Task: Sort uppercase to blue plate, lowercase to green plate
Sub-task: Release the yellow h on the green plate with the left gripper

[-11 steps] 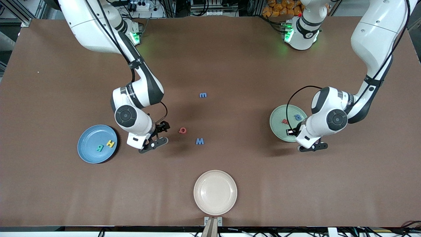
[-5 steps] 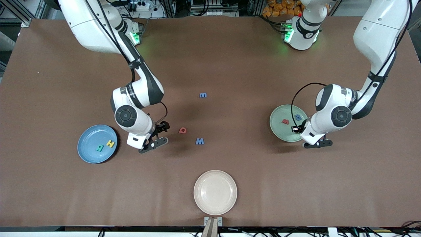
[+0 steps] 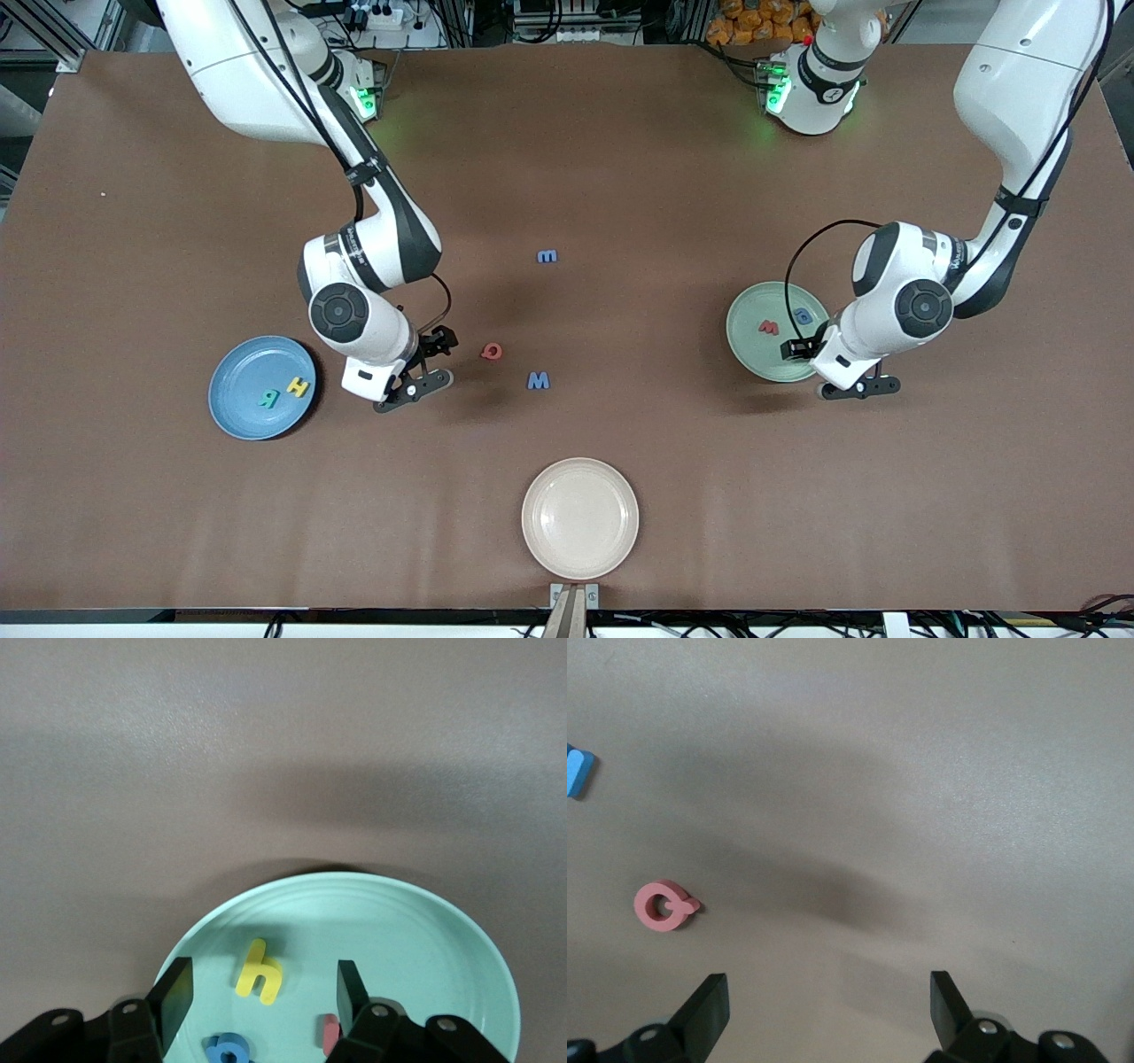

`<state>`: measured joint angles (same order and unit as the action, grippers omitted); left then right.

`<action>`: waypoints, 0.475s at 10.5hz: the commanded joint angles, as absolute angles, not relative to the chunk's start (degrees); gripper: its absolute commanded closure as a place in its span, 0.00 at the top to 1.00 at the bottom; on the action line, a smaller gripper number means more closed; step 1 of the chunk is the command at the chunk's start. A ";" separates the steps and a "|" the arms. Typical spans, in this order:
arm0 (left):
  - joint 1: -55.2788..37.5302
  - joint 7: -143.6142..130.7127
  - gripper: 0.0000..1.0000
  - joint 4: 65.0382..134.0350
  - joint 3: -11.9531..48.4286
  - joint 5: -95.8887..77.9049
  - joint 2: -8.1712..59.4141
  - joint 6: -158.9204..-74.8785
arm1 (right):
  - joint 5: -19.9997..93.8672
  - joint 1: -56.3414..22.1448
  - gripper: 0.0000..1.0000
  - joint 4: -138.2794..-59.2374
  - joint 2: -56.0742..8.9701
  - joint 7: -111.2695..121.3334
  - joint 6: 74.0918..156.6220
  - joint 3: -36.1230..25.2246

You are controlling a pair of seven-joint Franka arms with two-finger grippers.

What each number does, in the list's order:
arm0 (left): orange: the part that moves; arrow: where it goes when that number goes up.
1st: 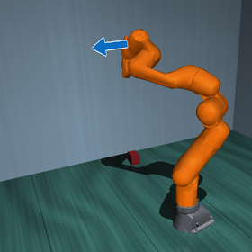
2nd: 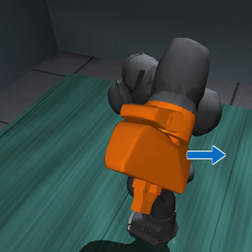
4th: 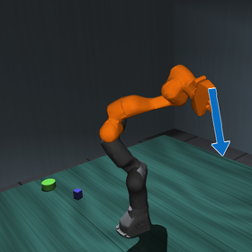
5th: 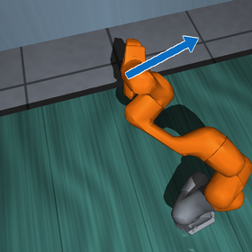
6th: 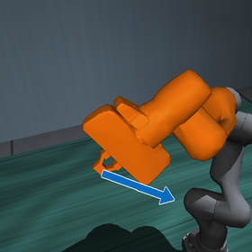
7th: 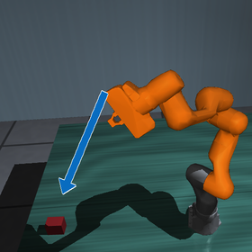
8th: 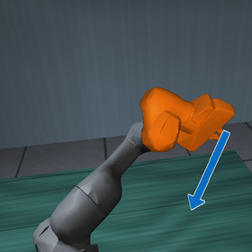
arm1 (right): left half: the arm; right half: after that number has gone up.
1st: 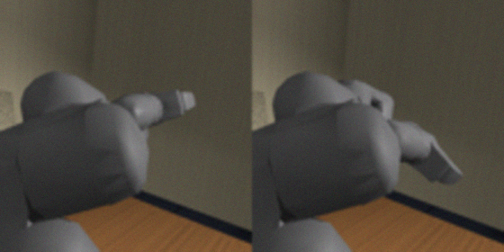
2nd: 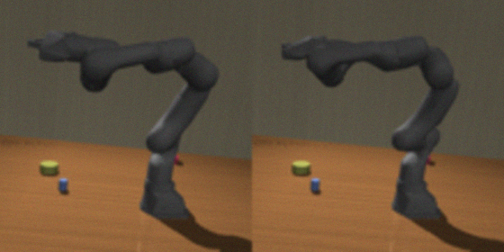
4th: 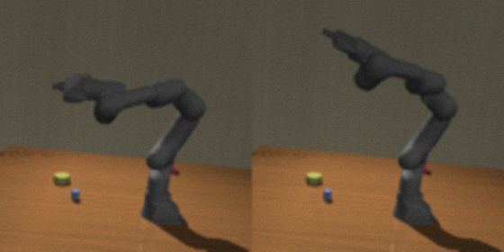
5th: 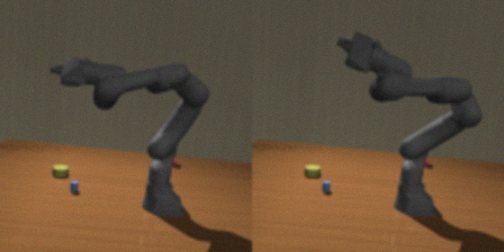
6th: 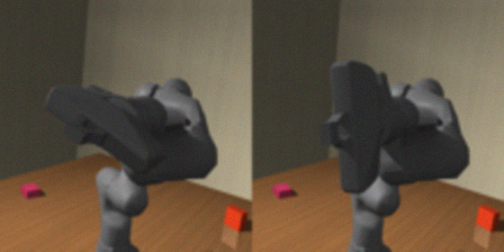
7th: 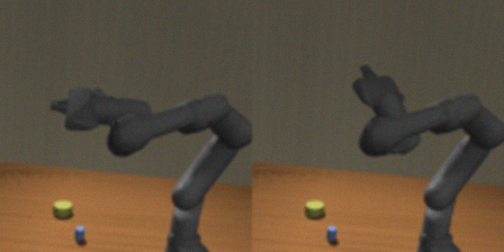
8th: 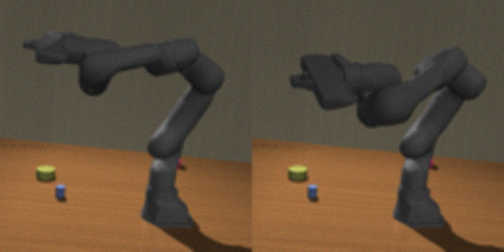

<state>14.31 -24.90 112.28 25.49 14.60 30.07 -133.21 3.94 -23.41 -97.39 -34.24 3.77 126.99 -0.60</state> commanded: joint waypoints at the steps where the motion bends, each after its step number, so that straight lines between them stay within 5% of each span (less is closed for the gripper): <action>1: 14.15 -25.22 0.86 112.68 25.22 14.41 27.87 -133.68 | 11.51 -26.09 1.00 -96.86 -34.55 -4.99 124.74 -2.11; 5: 14.41 -24.96 1.00 109.52 25.14 14.24 26.81 -133.68 | 11.43 -26.45 1.00 -96.86 -34.19 -6.42 124.80 -2.20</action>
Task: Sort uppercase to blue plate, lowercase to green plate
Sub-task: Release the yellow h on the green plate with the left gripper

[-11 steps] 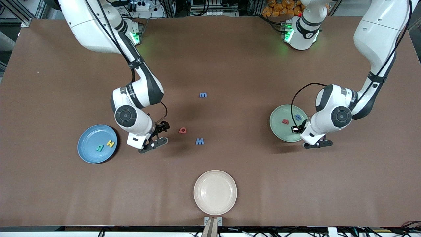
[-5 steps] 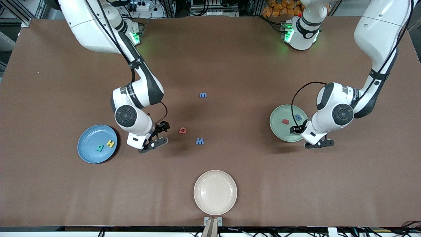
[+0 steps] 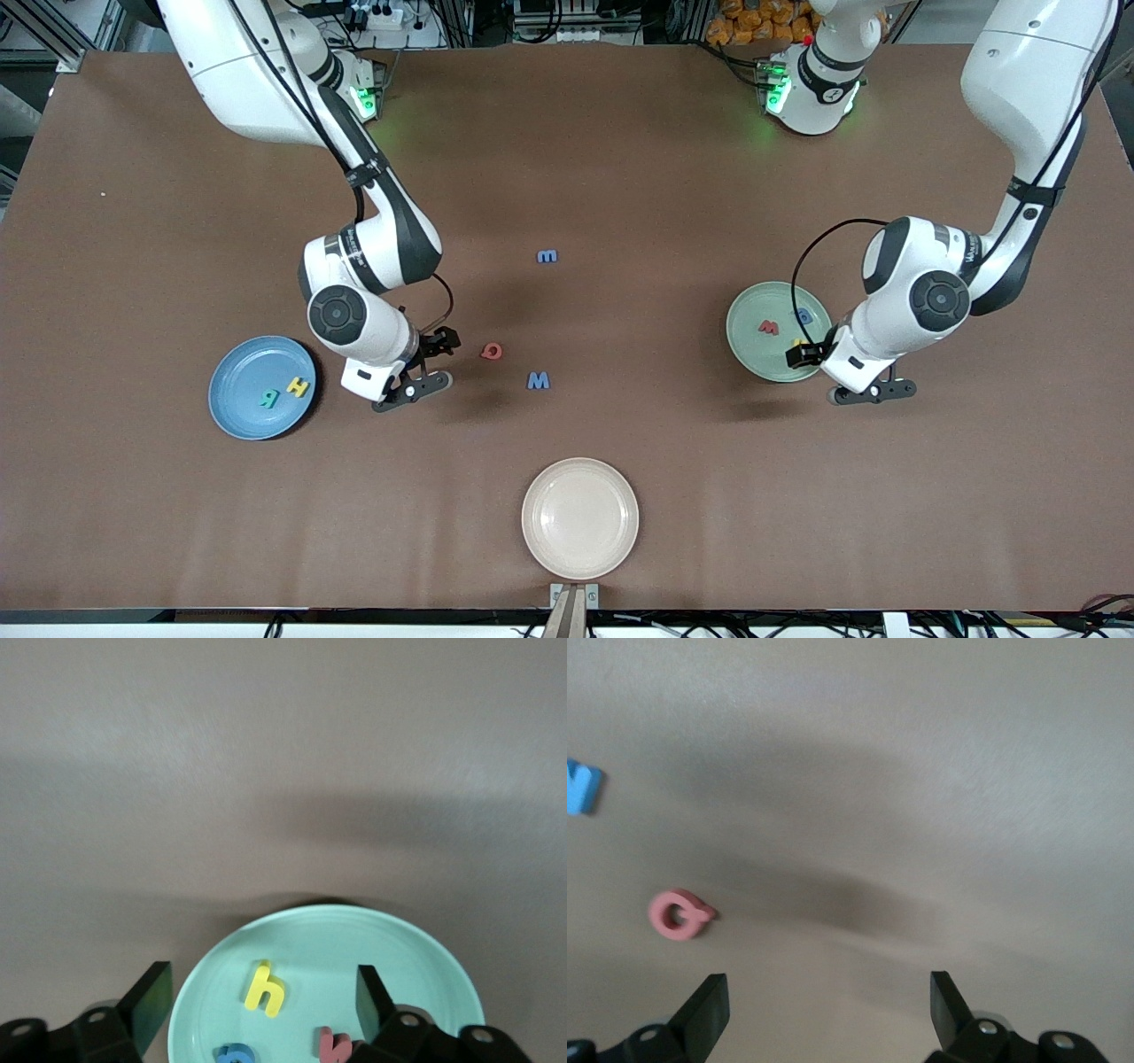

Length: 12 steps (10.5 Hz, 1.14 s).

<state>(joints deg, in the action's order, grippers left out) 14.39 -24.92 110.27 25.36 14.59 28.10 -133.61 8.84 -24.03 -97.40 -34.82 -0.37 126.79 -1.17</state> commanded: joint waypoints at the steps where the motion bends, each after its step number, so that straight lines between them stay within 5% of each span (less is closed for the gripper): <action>1: 14.24 -25.05 1.00 109.42 25.14 12.76 26.46 -133.68 | 11.43 -26.46 1.00 -96.86 -34.19 -6.42 124.80 -2.20; 9: 10.65 -25.40 1.00 105.13 21.98 8.02 25.23 -132.90 | 11.43 -27.77 1.00 -96.68 -34.72 -10.35 124.98 -2.11; 12: 6.16 -26.53 1.00 99.51 18.81 4.49 24.61 -124.75 | 11.42 -29.26 1.00 -95.28 -35.68 -13.71 125.07 -2.11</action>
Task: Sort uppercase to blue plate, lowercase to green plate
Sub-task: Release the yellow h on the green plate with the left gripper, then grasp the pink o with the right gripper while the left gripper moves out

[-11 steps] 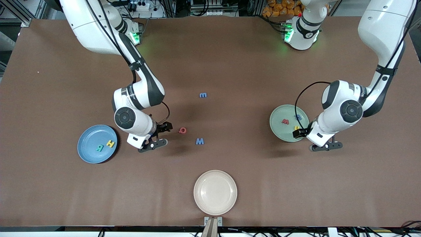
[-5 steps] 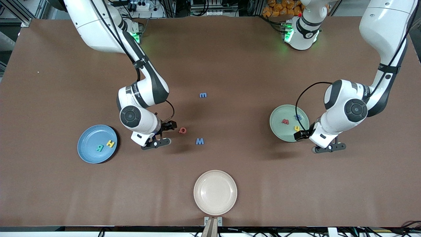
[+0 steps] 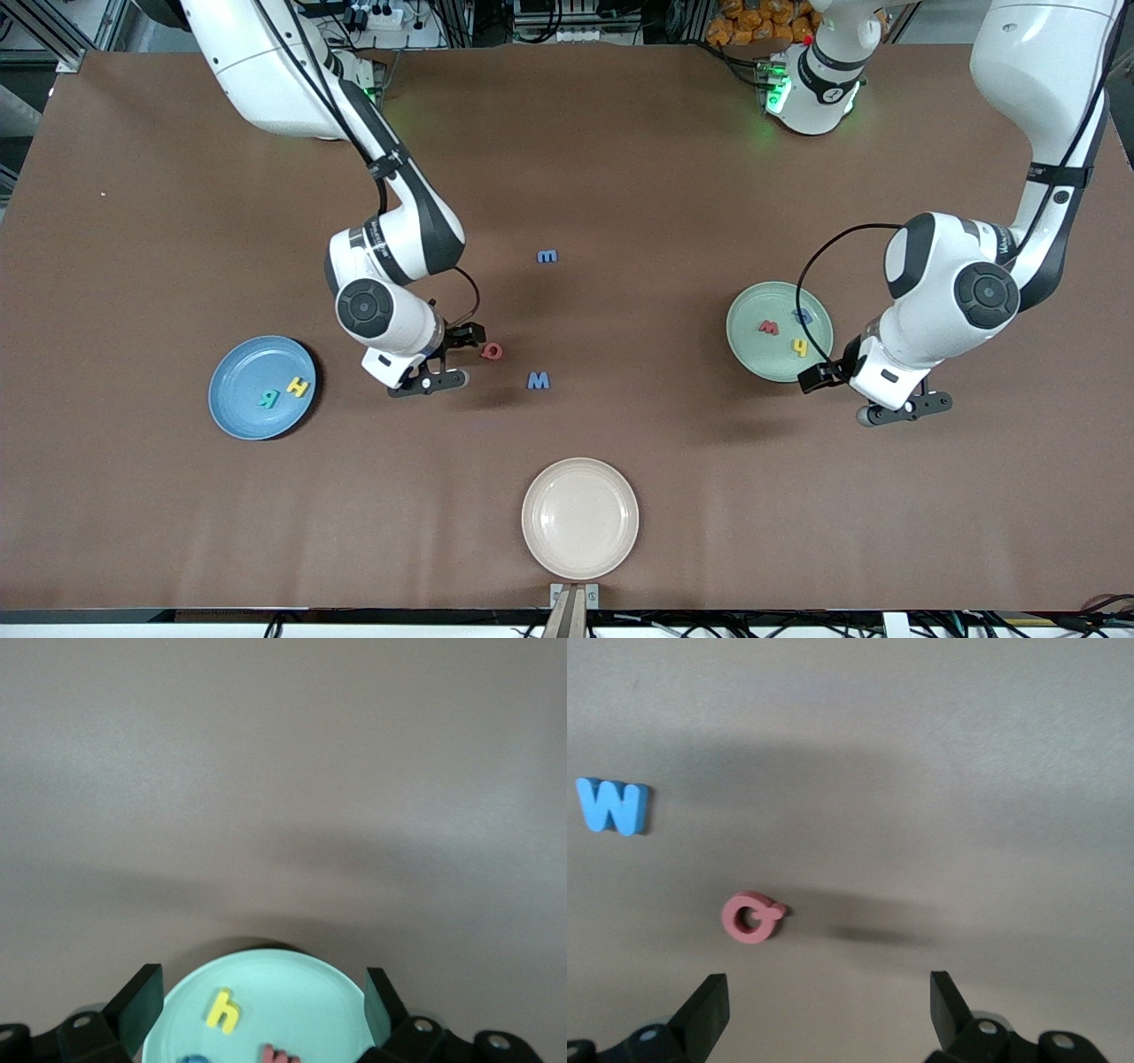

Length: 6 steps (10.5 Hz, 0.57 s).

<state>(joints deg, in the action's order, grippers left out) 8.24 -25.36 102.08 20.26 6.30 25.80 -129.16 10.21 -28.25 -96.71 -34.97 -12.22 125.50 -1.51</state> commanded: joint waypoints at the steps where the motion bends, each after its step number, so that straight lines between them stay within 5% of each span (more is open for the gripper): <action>1: 6.07 -28.46 1.00 98.27 19.50 4.48 24.17 -122.02 | 11.43 -29.44 1.00 -95.10 -35.86 -15.02 125.16 -2.11; 6: 2.82 -44.26 1.00 98.43 24.87 3.79 22.59 -117.42 | 11.42 -30.41 1.00 -94.57 -36.39 -38.72 129.11 -2.20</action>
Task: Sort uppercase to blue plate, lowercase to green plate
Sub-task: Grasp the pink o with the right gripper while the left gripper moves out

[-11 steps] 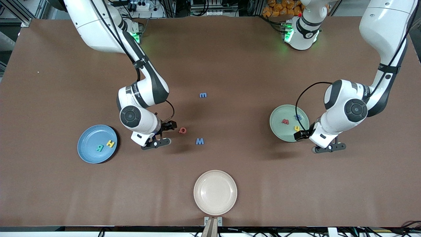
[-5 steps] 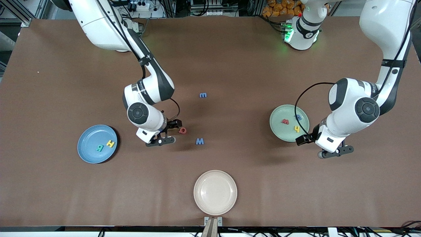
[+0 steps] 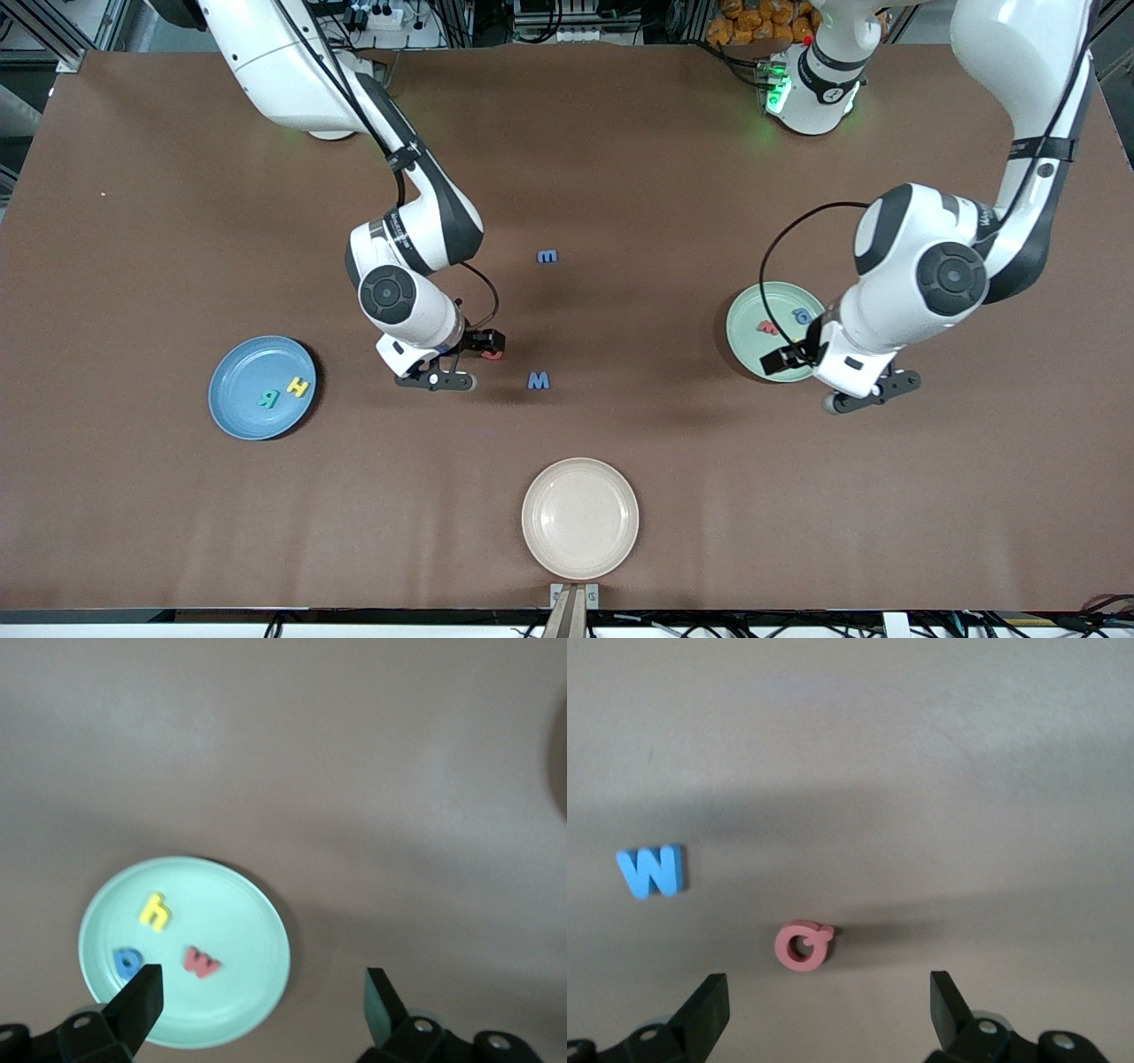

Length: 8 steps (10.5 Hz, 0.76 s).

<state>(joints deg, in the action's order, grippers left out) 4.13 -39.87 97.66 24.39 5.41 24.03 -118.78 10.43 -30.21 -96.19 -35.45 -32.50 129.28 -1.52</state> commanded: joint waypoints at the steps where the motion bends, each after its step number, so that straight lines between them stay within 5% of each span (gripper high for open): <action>1: 1.86 -48.39 1.00 99.13 25.05 2.21 21.89 -117.42 | 11.25 -30.06 1.00 -94.66 -36.39 -42.41 129.11 -2.20; 8: -4.39 -70.02 1.00 103.89 24.96 -7.98 24.86 -122.25 | 6.68 -33.73 1.00 -94.48 -40.07 -65.54 133.68 -2.28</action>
